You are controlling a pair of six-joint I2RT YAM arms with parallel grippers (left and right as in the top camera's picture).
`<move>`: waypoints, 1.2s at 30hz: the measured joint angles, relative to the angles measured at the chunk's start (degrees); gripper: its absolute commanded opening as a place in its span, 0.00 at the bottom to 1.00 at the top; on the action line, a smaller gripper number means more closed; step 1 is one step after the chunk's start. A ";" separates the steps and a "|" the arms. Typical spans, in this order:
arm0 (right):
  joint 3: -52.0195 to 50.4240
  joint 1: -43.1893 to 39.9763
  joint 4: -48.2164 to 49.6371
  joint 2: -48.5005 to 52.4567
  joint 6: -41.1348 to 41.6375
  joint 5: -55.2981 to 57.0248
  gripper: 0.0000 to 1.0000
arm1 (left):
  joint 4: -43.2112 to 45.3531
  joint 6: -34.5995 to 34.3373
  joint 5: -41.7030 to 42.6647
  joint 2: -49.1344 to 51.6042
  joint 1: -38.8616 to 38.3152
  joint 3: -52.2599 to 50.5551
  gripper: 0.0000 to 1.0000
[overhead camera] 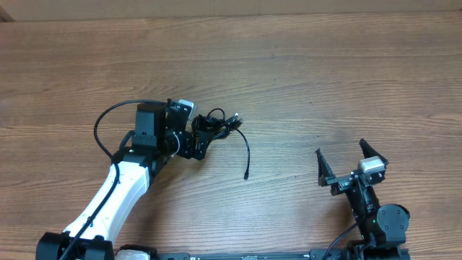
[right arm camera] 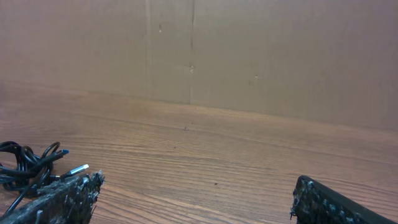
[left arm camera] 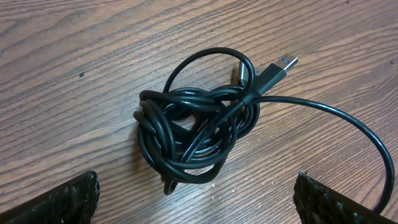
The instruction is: Untangle cables
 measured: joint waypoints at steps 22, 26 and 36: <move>0.00 0.00 -0.02 0.00 0.00 0.00 1.00 | -0.02 0.15 -1.70 0.00 0.00 0.00 1.00; 0.00 0.00 -0.02 0.00 0.00 0.00 1.00 | -0.02 0.15 -1.70 0.00 0.00 0.00 1.00; 0.00 0.00 0.00 0.00 -0.02 0.00 1.00 | -0.02 0.15 -1.70 0.00 0.00 0.00 1.00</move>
